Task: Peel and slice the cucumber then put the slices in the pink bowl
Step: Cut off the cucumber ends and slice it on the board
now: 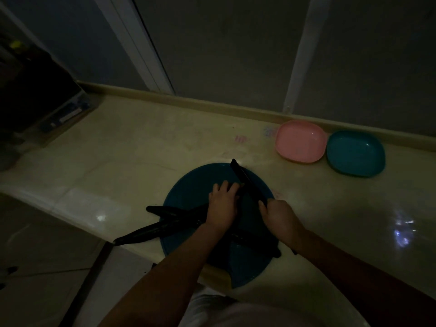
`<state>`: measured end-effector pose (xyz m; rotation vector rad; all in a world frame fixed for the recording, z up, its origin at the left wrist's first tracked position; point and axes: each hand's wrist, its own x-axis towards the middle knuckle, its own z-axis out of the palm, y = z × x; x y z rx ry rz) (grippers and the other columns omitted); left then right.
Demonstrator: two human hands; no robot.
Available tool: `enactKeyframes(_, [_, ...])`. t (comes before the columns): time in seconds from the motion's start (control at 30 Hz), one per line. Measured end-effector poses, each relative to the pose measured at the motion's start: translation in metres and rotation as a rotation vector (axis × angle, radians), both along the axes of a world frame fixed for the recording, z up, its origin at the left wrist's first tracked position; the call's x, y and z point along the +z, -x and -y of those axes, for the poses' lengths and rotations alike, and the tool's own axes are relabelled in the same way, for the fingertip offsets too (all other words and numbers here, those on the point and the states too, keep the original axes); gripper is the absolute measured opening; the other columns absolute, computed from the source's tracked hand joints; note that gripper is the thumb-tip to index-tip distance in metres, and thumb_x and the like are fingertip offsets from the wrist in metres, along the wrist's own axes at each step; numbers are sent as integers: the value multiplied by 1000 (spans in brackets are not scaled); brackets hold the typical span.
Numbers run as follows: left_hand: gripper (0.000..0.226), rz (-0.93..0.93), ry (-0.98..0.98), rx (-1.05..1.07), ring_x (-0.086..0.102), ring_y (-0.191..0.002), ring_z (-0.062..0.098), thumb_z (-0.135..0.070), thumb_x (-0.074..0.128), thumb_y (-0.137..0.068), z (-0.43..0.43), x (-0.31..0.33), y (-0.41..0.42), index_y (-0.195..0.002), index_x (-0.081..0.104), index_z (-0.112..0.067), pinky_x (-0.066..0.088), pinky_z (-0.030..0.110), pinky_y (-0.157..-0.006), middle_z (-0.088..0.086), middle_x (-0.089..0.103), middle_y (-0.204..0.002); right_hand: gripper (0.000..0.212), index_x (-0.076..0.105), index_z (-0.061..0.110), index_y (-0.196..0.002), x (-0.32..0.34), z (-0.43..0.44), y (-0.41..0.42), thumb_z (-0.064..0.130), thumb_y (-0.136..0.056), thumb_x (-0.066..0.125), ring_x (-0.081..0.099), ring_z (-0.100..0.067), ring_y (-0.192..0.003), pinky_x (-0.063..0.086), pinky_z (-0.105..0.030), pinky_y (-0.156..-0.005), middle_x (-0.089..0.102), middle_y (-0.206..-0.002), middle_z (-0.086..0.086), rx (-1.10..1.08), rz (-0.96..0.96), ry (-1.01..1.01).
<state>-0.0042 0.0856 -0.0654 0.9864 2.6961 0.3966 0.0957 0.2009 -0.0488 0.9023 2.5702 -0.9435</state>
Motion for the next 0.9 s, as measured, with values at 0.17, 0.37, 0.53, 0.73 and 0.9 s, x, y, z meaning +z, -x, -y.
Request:
enactKeyframes(0.17, [36, -7, 4, -3, 39, -108, 27, -18, 44, -95, 1, -1, 0, -131, 46, -22, 35, 37, -85, 7, 47, -122, 44, 31, 18, -58, 2, -2, -4, 27, -101, 36, 33, -3, -48, 27, -26, -46, 37, -57, 4, -9, 18, 22])
enactKeyframes(0.37, [35, -10, -16, -8, 41, -106, 27, -17, 44, -95, 1, 0, 0, -130, 48, -19, 35, 36, -83, 9, 49, -120, 45, 30, 18, -57, 10, -1, -4, 24, -100, 39, 31, -4, -47, 24, -16, -40, 34, -55, 3, -16, -52, 43])
enactKeyframes(0.53, [33, -16, -17, 0, 41, -106, 26, -18, 44, -95, 1, -2, 0, -128, 48, -18, 34, 35, -83, 8, 48, -121, 46, 32, 16, -56, 12, 0, -4, 24, -100, 39, 32, -6, -47, 24, -27, -46, 36, -55, 1, -43, -67, 92])
enactKeyframes(0.73, [33, -29, -40, -8, 43, -103, 29, -16, 47, -94, 1, -2, -1, -127, 51, -17, 36, 37, -80, 10, 51, -117, 46, 34, 14, -57, 13, -1, -4, 27, -101, 37, 35, -7, -48, 25, -26, -49, 39, -57, 0, -58, -47, 121])
enactKeyframes(0.9, [34, -27, -47, 4, 44, -104, 29, -16, 48, -94, 1, -2, 0, -127, 51, -18, 37, 38, -80, 10, 52, -117, 46, 34, 15, -57, 15, -1, -4, 27, -101, 36, 36, -6, -49, 27, -27, -50, 39, -57, 1, -42, -41, 106])
